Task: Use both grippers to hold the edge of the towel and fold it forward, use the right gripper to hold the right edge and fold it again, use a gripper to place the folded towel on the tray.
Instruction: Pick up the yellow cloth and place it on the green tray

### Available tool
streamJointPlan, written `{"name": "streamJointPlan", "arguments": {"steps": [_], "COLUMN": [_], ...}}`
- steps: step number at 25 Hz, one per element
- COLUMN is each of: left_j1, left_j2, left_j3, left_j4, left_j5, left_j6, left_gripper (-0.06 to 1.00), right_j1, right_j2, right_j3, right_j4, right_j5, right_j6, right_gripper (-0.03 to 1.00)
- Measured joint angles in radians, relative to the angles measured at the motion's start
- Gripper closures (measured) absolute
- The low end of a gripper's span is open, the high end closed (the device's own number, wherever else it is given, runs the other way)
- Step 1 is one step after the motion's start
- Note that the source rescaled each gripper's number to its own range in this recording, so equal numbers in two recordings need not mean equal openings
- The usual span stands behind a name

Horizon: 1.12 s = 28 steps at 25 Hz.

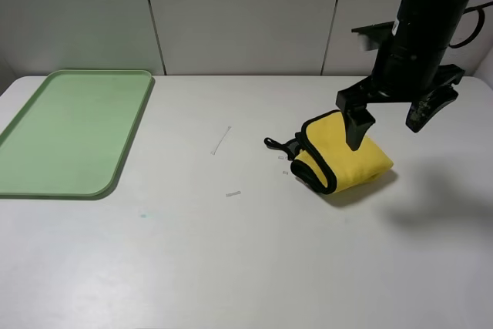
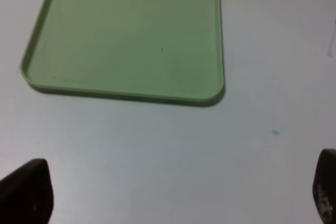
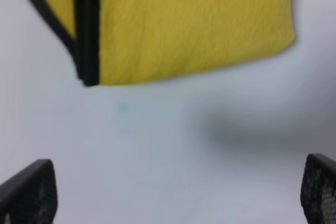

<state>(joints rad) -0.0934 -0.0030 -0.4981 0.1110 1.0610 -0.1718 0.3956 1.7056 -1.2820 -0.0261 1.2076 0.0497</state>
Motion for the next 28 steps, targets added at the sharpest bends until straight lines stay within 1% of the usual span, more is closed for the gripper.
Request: {"name": "streamJointPlan", "arguments": {"steps": [4,8,19,28], "left_j1": [0.000,0.000,0.000,0.000], "left_j2": [0.000,0.000,0.000,0.000], "left_j3": [0.000,0.000,0.000,0.000], "left_j4": [0.000,0.000,0.000,0.000], "left_j5": [0.000,0.000,0.000,0.000], "left_j6": [0.000,0.000,0.000,0.000], "left_gripper": [-0.05,-0.05,-0.05,-0.05], "right_j1": [0.000,0.000,0.000,0.000], "right_j2": [-0.111,-0.252,-0.669,-0.938], "right_j3": [0.047,0.130,0.391,0.487], "right_j4": [0.042,0.083,0.093,0.093], "right_j5": [0.000,0.001,0.005,0.008], "right_j6": [0.000,0.000,0.000,0.000], "right_gripper": [-0.03,-0.03,-0.03,-0.03]}}
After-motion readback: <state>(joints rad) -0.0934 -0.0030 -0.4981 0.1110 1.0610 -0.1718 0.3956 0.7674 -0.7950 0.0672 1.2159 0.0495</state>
